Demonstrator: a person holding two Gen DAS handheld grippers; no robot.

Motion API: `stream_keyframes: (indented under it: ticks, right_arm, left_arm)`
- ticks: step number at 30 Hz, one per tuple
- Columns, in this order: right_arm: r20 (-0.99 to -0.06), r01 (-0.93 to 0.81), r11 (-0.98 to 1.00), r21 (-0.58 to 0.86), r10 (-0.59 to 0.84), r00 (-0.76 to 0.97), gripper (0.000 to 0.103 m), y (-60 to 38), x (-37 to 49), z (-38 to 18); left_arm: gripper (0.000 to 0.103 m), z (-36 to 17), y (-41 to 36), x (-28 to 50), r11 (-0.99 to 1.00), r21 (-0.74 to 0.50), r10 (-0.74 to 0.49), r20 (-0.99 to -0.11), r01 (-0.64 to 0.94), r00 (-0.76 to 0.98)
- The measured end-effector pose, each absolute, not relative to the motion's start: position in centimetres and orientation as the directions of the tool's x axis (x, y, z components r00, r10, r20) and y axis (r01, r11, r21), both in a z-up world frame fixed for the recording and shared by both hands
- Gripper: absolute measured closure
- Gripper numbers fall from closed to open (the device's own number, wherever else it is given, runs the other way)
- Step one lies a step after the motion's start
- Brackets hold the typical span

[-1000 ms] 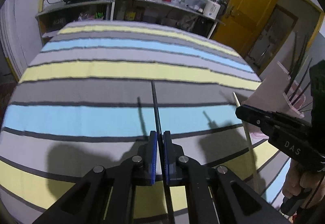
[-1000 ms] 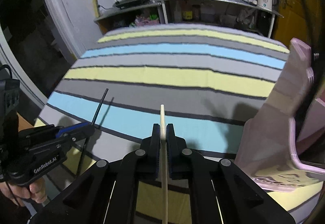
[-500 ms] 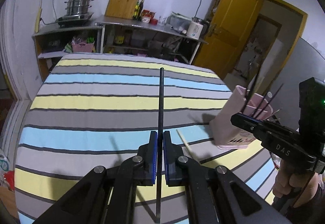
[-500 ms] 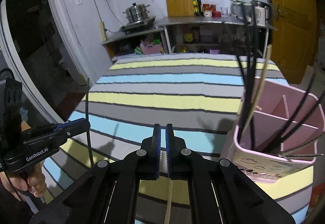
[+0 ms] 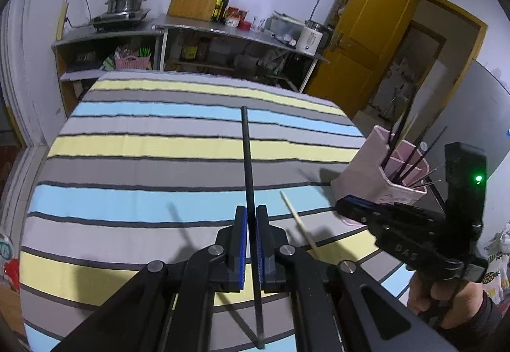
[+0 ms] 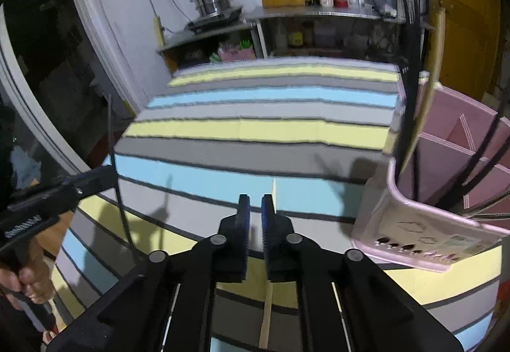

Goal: Organize utensils
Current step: 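Lift the black and wooden chopsticks with both grippers toward the pink basket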

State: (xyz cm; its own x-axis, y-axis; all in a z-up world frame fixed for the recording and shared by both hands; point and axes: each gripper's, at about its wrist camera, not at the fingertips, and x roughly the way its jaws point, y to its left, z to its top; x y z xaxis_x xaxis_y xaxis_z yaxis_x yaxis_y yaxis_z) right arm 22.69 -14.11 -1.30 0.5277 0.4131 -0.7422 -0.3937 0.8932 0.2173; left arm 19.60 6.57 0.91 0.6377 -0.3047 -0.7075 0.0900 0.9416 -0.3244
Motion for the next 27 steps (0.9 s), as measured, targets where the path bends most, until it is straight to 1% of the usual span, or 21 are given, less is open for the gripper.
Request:
stream_keyframes:
  ticks: [7,13,22,25,27]
  right_arm:
    - [-0.809,-0.385,0.903,0.189,0.365,0.461,0.091,-12.4,25.4,-5.5]
    - [-0.843,-0.38,0.909,0.171,0.335,0.421,0.091,-11.5,27.4,-8.1]
    - [-0.85,-0.397,0.909,0.129,0.308,0.428,0.091,-10.7,28.6,-8.5]
    - [-0.853,-0.398,0.911,0.111,0.293,0.432,0.096,-10.5,28.6,-8.5]
    - [-0.855,-0.4,0.91,0.112,0.293,0.428,0.097,-10.5,28.7,-8.4]
  left_arm:
    - [0.098,-2.6,6.9,20.5,0.934,-0.349,-0.322,-0.746,0.069,0.583]
    - [0.098,-5.0,7.1,21.1,0.928,-0.368,-0.338,-0.764,0.06,0.55]
    - [0.098,-6.4,7.8,21.7,0.921,-0.387,-0.348,-0.768,0.043,0.537]
    - [0.098,-6.6,7.7,21.7,0.92,-0.391,-0.35,-0.769,0.041,0.535]
    - [0.098,-6.5,7.6,21.6,0.919,-0.391,-0.351,-0.768,0.042,0.536]
